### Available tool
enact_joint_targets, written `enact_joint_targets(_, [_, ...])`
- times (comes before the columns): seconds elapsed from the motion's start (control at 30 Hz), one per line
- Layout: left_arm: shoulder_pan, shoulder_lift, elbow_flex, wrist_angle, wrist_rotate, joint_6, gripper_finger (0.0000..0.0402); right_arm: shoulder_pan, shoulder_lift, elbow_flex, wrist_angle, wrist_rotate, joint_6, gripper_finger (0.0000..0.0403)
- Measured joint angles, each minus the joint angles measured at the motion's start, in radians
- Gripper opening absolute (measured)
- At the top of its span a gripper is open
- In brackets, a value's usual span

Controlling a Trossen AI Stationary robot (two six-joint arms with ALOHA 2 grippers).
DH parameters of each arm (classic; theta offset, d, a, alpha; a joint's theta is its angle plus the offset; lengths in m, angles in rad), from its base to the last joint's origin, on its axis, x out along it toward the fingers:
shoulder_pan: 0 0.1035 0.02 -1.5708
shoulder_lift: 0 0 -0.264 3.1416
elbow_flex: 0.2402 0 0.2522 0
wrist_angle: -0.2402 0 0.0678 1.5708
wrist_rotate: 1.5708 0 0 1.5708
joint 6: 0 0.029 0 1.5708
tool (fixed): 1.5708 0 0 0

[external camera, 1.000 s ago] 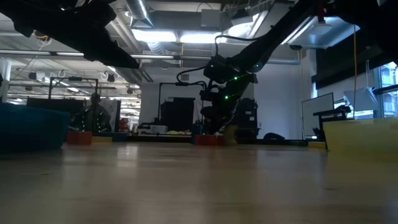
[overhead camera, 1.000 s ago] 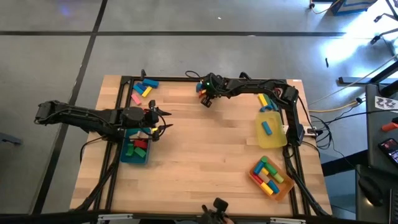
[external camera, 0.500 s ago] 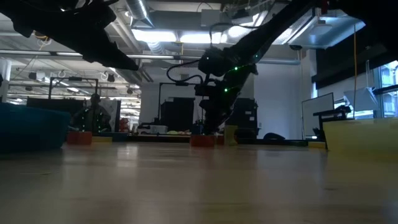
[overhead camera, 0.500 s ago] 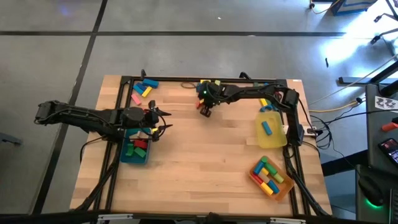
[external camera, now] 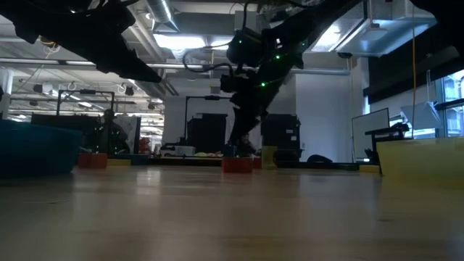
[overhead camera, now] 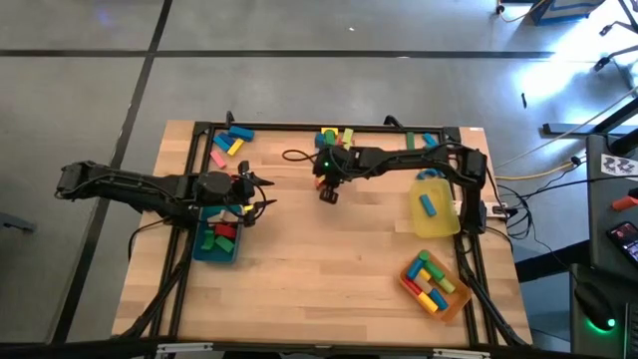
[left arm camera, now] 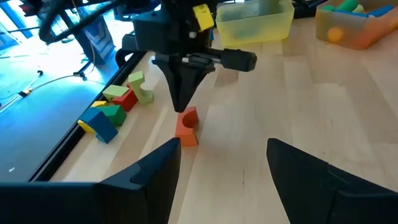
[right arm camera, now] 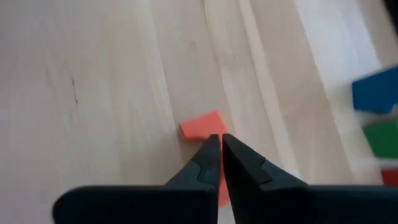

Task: Sort blocks by size
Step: Put the orange arch block into the blue bin

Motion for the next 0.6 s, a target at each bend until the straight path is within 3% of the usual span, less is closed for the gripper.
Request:
enact_joint_targets(0.13, [0.000,0.000,0.000,-0.001,0.000,0.000,0.0224,-0.001,0.003,0.001,0.002,0.003,-0.016,0.0059])
enact_joint_targets(0.4, [0.000,0.000,0.000,-0.001,0.000,0.000,0.0224,-0.003,0.003,0.001,0.003,0.003,-0.019,0.0182])
enact_joint_targets(0.6, [0.000,0.000,0.000,-0.001,0.000,-0.001,0.0224,-0.003,0.003,0.001,0.000,0.033,-0.020,0.0226])
